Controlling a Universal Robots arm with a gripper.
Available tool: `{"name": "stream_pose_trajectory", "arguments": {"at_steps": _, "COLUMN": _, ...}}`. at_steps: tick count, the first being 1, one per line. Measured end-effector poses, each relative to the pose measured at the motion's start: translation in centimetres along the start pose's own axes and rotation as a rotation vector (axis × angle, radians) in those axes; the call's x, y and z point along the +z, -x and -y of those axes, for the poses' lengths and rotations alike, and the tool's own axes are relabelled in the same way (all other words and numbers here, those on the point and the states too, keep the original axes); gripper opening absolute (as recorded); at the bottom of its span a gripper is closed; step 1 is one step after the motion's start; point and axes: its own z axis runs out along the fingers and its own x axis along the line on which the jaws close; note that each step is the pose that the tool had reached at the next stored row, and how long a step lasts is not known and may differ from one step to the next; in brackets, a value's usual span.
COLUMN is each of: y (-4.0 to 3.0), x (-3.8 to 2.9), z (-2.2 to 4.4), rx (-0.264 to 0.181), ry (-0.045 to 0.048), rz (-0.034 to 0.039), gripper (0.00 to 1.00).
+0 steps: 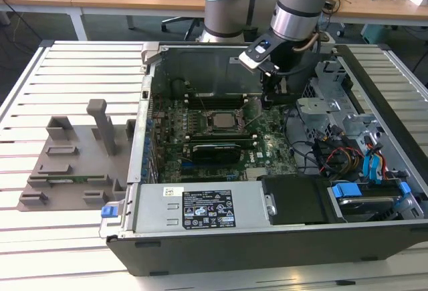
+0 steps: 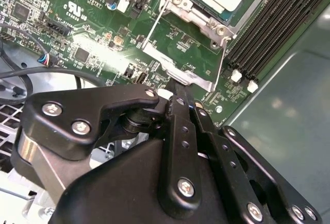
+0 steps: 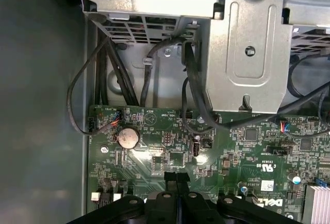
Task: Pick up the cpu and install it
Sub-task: 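Close the cpu cover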
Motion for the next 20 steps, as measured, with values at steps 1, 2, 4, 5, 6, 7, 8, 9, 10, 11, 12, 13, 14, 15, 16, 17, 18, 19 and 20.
{"name": "stream_pose_trajectory", "arguments": {"at_steps": 1, "y": 0.0, "x": 0.01, "z": 0.11, "rx": 0.0, "ry": 0.0, "rz": 0.0, "gripper": 0.11}}
{"name": "stream_pose_trajectory", "arguments": {"at_steps": 2, "y": -0.01, "x": 0.01, "z": 0.24, "rx": 0.0, "ry": 0.0, "rz": 0.0, "gripper": 0.11}}
{"name": "stream_pose_trajectory", "arguments": {"at_steps": 4, "y": -0.02, "x": 0.03, "z": 0.45, "rx": 0.0, "ry": 0.0, "rz": 0.0, "gripper": 0.11}}
{"name": "stream_pose_trajectory", "arguments": {"at_steps": 5, "y": -0.02, "x": 0.03, "z": 0.5, "rx": 0.0, "ry": 0.0, "rz": 0.0, "gripper": 0.11}}
{"name": "stream_pose_trajectory", "arguments": {"at_steps": 6, "y": -0.02, "x": 0.03, "z": 0.55, "rx": 0.0, "ry": 0.0, "rz": 0.0, "gripper": 0.11}}
{"name": "stream_pose_trajectory", "arguments": {"at_steps": 7, "y": -0.02, "x": 0.04, "z": 0.59, "rx": 0.0, "ry": 0.0001, "rz": 0.0, "gripper": 0.11}}
{"name": "stream_pose_trajectory", "arguments": {"at_steps": 8, "y": -0.02, "x": 0.04, "z": 0.63, "rx": 0.0, "ry": 0.0, "rz": 0.0, "gripper": 0.11}}
{"name": "stream_pose_trajectory", "arguments": {"at_steps": 9, "y": -0.03, "x": 0.04, "z": 0.67, "rx": 0.0, "ry": 0.0, "rz": 0.0, "gripper": 0.11}}
{"name": "stream_pose_trajectory", "arguments": {"at_steps": 10, "y": -0.03, "x": 0.04, "z": 0.71, "rx": 0.0, "ry": 0.0, "rz": 0.0, "gripper": 0.11}}
{"name": "stream_pose_trajectory", "arguments": {"at_steps": 11, "y": -0.03, "x": 0.05, "z": 0.75, "rx": 0.0, "ry": 0.0, "rz": 0.0, "gripper": 0.11}}
{"name": "stream_pose_trajectory", "arguments": {"at_steps": 12, "y": -0.03, "x": 0.05, "z": 0.78, "rx": 0.0, "ry": 0.0, "rz": 0.0, "gripper": 0.11}}
{"name": "stream_pose_trajectory", "arguments": {"at_steps": 13, "y": -0.03, "x": 0.05, "z": 0.84, "rx": 0.0, "ry": 0.0, "rz": 0.0, "gripper": 0.11}}
{"name": "stream_pose_trajectory", "arguments": {"at_steps": 14, "y": -0.04, "x": 0.06, "z": 0.92, "rx": 0.0, "ry": 0.0, "rz": 0.0, "gripper": 0.11}}
{"name": "stream_pose_trajectory", "arguments": {"at_steps": 15, "y": -0.05, "x": 0.07, "z": 1.04, "rx": 0.0, "ry": 0.0, "rz": 0.0, "gripper": 0.11}}
{"name": "stream_pose_trajectory", "arguments": {"at_steps": 16, "y": -0.05, "x": 0.07, "z": 1.16, "rx": 0.0, "ry": 0.0, "rz": 0.0, "gripper": 0.11}}
{"name": "stream_pose_trajectory", "arguments": {"at_steps": 17, "y": -0.05, "x": 0.08, "z": 1.26, "rx": 0.0, "ry": 0.0, "rz": 0.0, "gripper": 0.11}}
{"name": "stream_pose_trajectory", "arguments": {"at_steps": 18, "y": -0.06, "x": 0.08, "z": 1.33, "rx": 0.0, "ry": 0.0, "rz": 0.0, "gripper": 0.11}}
{"name": "stream_pose_trajectory", "arguments": {"at_steps": 19, "y": -0.06, "x": 0.09, "z": 1.39, "rx": 0.0, "ry": 0.0, "rz": 0.0, "gripper": 0.11}}
{"name": "stream_pose_trajectory", "arguments": {"at_steps": 20, "y": -0.06, "x": 0.09, "z": 1.46, "rx": 0.0, "ry": 0.0, "rz": 0.0, "gripper": 0.11}}
